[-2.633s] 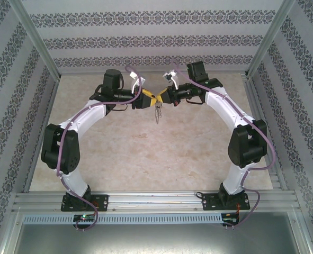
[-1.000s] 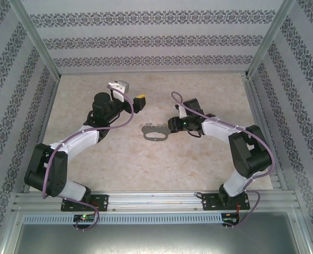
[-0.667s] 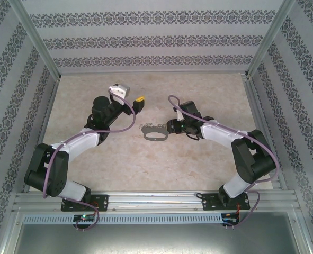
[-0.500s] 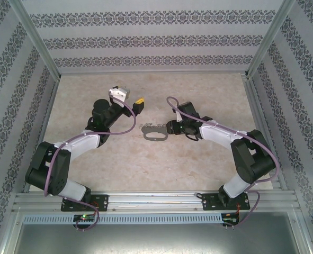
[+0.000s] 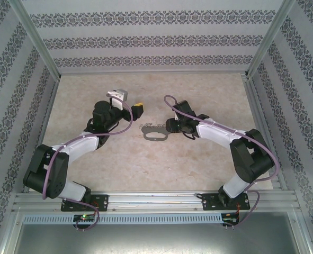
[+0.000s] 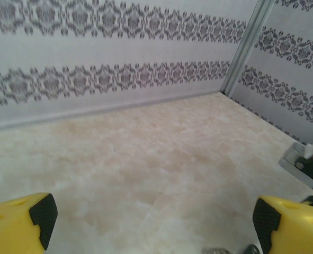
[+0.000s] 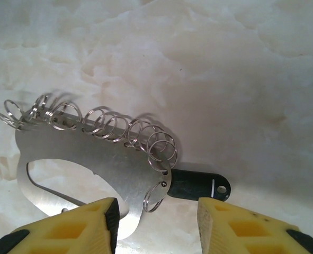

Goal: Put the keys on the keyring

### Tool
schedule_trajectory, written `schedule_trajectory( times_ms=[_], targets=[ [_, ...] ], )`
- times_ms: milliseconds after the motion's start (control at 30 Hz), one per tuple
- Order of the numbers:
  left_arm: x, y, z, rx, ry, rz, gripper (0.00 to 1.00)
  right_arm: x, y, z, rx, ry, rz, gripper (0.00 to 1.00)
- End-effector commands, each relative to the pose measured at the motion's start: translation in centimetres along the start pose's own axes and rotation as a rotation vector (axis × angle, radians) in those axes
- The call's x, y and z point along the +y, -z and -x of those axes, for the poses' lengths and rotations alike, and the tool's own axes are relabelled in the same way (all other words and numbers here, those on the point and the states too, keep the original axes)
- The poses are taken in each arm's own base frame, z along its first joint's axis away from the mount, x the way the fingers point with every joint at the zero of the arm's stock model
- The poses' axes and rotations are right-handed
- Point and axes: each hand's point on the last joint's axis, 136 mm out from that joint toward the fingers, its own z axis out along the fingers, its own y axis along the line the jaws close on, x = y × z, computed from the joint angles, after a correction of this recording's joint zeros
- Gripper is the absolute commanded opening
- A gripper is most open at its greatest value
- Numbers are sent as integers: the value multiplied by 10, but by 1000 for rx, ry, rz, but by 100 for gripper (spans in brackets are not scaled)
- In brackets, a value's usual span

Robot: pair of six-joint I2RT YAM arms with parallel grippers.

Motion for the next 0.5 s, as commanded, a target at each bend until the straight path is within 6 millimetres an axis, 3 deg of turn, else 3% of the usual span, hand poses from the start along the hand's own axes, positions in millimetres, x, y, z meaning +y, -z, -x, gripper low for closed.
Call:
schedule_trajectory(
  times_ms=[0, 467],
  targets=[
    [-10, 1, -9, 4, 131, -50, 95, 3, -5, -2, 16, 9, -28, 44],
    [-16, -12, -18, 48, 124, -94, 96, 3, -30, -15, 81, 73, -112, 34]
  ],
)
